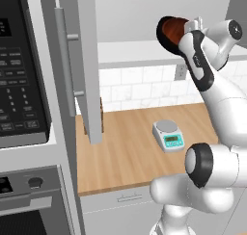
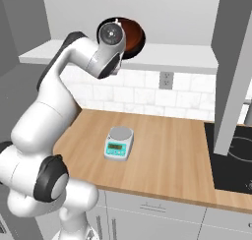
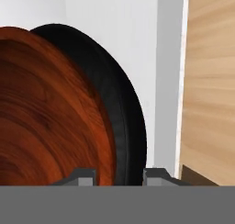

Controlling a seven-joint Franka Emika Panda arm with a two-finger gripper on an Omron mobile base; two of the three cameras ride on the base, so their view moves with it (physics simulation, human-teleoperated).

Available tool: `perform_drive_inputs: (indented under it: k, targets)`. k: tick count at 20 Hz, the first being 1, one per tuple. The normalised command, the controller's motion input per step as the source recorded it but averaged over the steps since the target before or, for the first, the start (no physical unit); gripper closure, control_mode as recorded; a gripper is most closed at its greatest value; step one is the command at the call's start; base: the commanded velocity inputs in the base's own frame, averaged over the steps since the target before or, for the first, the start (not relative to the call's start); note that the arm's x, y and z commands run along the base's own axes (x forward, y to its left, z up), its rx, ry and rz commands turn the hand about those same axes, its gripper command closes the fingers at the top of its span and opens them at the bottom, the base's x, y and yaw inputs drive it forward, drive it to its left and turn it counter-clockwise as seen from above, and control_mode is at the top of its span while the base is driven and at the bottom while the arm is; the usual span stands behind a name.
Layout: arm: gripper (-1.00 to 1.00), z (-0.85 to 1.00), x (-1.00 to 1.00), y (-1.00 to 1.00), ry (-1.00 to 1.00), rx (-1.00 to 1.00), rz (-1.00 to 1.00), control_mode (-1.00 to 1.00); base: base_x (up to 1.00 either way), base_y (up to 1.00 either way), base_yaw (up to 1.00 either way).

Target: Pick up the bowls on the counter and stack them on top of one another in the open cabinet. Place the smaller bowl on top of the larger bowl.

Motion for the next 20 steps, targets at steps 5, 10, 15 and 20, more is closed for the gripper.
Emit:
perform_drive_inputs:
  k: [5, 10, 15, 20]
  targets:
    - [1.00, -0.31, 0.31, -0.13, 0.00, 0.00, 0.00, -1.00, 0.00, 0.00, 0.00]
    - [1.00, -0.08, 0.46, -0.11, 0.00, 0.00, 0.00, -1.00, 0.00, 0.00, 0.00]
    - [1.00, -0.12, 0.53, 0.00, -0.01, 0.00, 0.00, -1.00, 0.00, 0.00, 0.00]
    - [-1.00, -0.13, 0.27, 0.00, -0.06, 0.00, 0.00, -1.00, 0.00, 0.00, 0.00]
